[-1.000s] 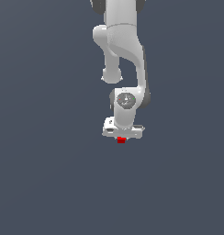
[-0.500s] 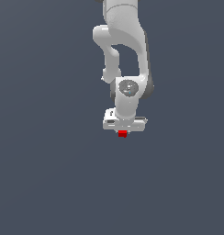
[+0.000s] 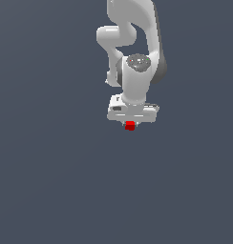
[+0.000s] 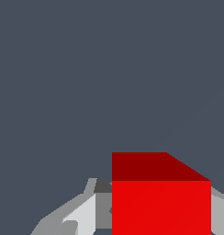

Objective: Pick up the red cube and move it to a goal position.

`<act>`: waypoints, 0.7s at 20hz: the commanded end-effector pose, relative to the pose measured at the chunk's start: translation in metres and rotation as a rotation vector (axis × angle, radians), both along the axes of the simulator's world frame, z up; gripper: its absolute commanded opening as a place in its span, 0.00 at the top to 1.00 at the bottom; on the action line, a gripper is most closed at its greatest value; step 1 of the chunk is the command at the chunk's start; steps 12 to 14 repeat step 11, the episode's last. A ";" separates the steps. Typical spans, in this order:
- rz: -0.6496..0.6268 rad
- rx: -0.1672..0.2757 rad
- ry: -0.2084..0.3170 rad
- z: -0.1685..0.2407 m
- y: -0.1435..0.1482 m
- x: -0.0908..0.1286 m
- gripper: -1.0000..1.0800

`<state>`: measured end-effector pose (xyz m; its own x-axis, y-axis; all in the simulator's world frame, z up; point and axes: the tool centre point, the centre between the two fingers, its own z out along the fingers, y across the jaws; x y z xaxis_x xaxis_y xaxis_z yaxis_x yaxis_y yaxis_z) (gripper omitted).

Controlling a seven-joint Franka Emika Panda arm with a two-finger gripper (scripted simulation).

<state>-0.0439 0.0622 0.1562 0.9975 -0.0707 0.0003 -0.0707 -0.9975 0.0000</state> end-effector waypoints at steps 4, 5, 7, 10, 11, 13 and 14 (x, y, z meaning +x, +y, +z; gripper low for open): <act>0.000 0.000 0.000 0.032 0.003 -0.006 1.00; 0.000 0.000 0.000 0.036 0.003 -0.007 1.00; 0.000 0.000 0.000 0.042 0.003 -0.008 1.00; 0.000 0.000 0.000 0.047 0.004 -0.008 1.00; 0.000 0.000 0.000 0.047 0.004 -0.008 1.00; 0.000 0.000 0.000 0.047 0.004 -0.008 1.00; 0.000 0.000 0.000 0.047 0.004 -0.008 1.00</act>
